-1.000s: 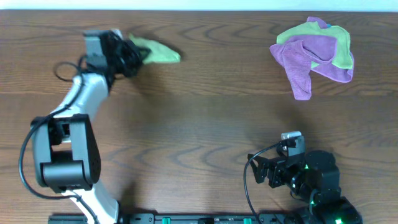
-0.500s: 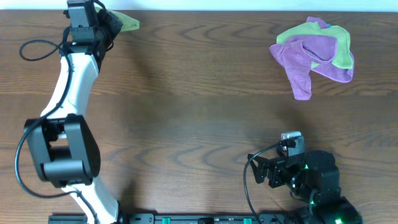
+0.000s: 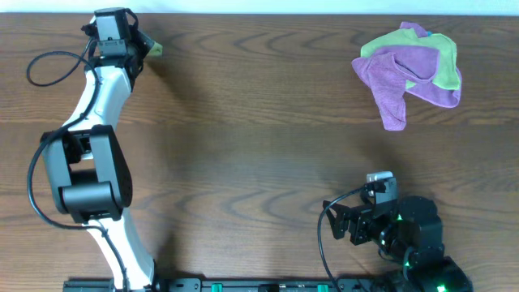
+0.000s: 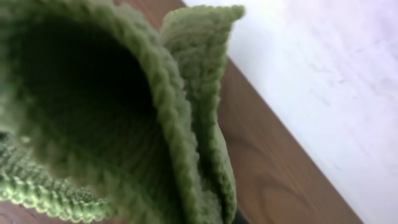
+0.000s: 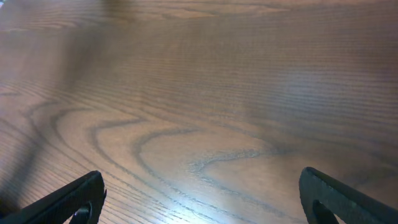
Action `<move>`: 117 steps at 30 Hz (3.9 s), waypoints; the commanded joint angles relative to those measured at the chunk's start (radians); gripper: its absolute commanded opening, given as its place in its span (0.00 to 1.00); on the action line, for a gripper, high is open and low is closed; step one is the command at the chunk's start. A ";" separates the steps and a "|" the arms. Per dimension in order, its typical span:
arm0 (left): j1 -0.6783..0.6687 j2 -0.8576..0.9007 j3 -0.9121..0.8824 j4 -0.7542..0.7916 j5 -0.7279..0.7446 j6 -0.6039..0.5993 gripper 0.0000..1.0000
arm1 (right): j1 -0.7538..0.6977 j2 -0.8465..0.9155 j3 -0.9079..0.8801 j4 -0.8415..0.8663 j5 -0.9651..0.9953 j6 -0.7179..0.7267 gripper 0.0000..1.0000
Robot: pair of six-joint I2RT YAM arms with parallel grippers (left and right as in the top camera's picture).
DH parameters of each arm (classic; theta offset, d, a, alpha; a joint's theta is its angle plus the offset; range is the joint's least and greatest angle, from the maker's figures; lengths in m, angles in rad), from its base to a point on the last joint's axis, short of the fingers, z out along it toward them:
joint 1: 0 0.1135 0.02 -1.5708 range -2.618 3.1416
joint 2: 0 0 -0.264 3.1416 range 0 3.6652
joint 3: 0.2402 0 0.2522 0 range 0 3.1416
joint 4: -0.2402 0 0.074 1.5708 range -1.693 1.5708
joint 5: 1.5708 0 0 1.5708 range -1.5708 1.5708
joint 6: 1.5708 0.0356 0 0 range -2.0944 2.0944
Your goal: Fold the cloth
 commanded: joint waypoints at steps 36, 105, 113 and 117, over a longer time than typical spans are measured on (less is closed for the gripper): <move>0.010 0.068 0.025 -0.367 -0.027 0.002 0.87 | -0.011 -0.006 -0.003 -0.001 -0.008 0.016 0.99; -0.020 -1.526 -0.763 -0.556 0.089 0.708 0.95 | -0.011 -0.006 -0.003 -0.001 -0.008 0.016 0.99; -0.021 -1.581 -1.048 -0.384 0.227 0.704 0.95 | -0.011 -0.006 -0.003 -0.001 -0.008 0.016 0.99; -0.020 -1.595 -1.152 -0.276 0.283 0.704 0.95 | -0.011 -0.006 -0.003 -0.001 -0.008 0.016 0.99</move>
